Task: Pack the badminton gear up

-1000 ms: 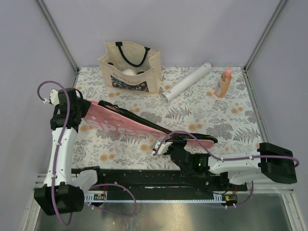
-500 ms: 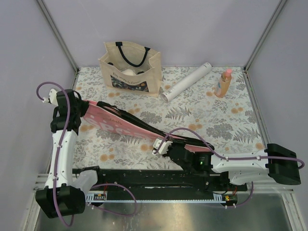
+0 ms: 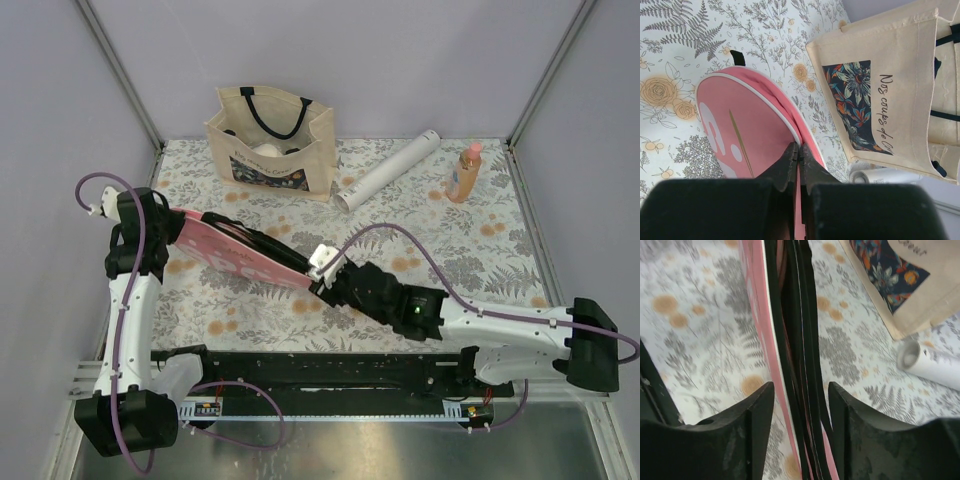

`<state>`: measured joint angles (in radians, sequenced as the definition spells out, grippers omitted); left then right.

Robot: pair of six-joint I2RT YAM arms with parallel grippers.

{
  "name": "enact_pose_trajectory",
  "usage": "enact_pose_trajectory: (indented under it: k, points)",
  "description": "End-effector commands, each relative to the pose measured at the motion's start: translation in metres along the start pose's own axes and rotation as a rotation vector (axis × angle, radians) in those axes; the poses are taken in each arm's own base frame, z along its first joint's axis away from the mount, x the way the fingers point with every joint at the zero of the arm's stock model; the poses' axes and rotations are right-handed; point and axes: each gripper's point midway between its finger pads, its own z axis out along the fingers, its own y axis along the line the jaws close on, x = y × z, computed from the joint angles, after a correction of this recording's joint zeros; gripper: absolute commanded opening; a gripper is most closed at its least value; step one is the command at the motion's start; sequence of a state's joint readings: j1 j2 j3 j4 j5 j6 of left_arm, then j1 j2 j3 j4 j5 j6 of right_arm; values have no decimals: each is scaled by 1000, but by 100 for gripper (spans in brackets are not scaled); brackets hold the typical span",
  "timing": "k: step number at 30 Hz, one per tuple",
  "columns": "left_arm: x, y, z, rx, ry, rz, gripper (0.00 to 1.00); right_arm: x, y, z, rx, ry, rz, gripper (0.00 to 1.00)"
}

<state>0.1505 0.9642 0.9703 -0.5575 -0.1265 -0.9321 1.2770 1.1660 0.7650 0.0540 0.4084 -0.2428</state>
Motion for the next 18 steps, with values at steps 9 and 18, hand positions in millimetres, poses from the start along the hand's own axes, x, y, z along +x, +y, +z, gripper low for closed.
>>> enact_pose_trajectory:
  k: [9,18]
  points:
    - [19,6,-3,6,76,-3,0,-120,-12,112,-228,-124,379,58]
    - [35,8,-4,24,136,-20,0,-128,-14,191,-197,-132,388,60]
